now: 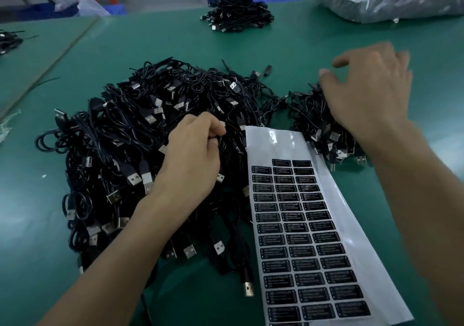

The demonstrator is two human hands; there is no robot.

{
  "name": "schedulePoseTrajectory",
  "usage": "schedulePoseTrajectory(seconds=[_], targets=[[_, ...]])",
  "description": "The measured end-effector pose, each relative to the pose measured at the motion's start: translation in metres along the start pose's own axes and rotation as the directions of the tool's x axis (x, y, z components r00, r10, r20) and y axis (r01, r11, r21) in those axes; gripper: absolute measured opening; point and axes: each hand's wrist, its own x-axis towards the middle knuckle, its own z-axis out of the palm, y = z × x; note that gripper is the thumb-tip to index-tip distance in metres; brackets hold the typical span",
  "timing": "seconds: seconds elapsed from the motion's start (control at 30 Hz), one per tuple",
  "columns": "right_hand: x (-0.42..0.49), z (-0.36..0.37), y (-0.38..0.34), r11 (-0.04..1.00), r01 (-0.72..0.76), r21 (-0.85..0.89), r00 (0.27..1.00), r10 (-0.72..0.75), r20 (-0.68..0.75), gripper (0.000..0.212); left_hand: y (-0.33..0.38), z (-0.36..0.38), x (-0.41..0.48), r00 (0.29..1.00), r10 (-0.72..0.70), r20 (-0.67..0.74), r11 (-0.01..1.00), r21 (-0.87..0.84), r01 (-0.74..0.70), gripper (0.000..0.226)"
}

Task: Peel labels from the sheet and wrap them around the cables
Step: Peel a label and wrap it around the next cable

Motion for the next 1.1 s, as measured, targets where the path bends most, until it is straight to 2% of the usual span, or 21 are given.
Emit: schedulePoseTrajectory(seconds=[0.07,0.1,0.13,0.2,0.23,0.3,0.43,0.67,0.77,0.87,0.93,1.0,1.1], targets=[[-0.021,-0.009,-0.018,0.982,0.167,0.088,0.985,-0.162,-0.065,0.025,0.000,0.000,0.000,1.000,0.007,-0.010,1.000,-0.002,-0.007,0.030],[-0.035,-0.012,-0.028,0.955,0.246,0.166,0.969,-0.248,-0.009,0.022,-0.001,-0.001,0.001,1.000,0.004,-0.015,1.000,0.000,-0.004,0.030],[-0.050,-0.015,-0.038,0.925,0.288,0.249,0.940,-0.322,0.111,0.023,-0.001,-0.001,0.002,1.000,-0.005,-0.021,1.000,-0.002,0.005,0.031],[-0.081,-0.014,-0.056,0.898,0.305,0.316,0.817,-0.417,0.398,0.026,-0.001,-0.002,0.003,0.999,-0.022,-0.035,0.999,-0.027,0.021,0.031],[-0.095,-0.011,-0.062,0.895,0.331,0.298,0.747,-0.442,0.498,0.028,0.000,-0.003,0.003,0.999,-0.021,-0.043,0.999,-0.041,0.019,0.031],[-0.116,-0.005,-0.069,0.884,0.391,0.257,0.659,-0.464,0.592,0.034,0.001,-0.003,0.003,0.999,-0.001,-0.049,0.999,-0.053,-0.002,0.030],[-0.126,0.000,-0.071,0.869,0.425,0.254,0.597,-0.480,0.643,0.046,0.000,-0.002,0.000,0.999,0.002,-0.043,0.998,-0.062,-0.004,0.029],[-0.122,0.015,-0.064,0.870,0.304,0.387,0.602,-0.490,0.630,0.028,-0.002,-0.003,0.001,0.999,-0.015,-0.046,0.997,-0.075,0.011,0.028],[-0.111,0.018,-0.058,0.853,0.103,0.511,0.688,-0.432,0.583,0.017,-0.001,-0.002,0.001,0.998,-0.029,-0.062,0.993,-0.119,0.021,0.025],[-0.096,0.019,-0.047,0.701,-0.071,0.710,0.822,-0.362,0.440,0.016,0.004,-0.003,0.001,0.998,0.006,-0.058,0.975,-0.222,-0.018,0.019],[-0.091,0.020,-0.040,0.552,-0.137,0.822,0.861,-0.344,0.374,0.015,0.009,-0.004,-0.001,0.996,0.088,-0.016,0.960,-0.264,-0.089,0.023],[-0.090,0.022,-0.034,0.468,-0.116,0.876,0.890,-0.344,0.301,0.014,0.010,-0.006,-0.002,0.983,0.182,0.015,0.945,-0.281,-0.170,0.034],[-0.090,0.030,-0.027,0.430,0.025,0.902,0.929,-0.343,0.138,0.013,0.011,-0.007,-0.004,0.960,0.278,-0.018,0.937,-0.214,-0.275,0.027]])
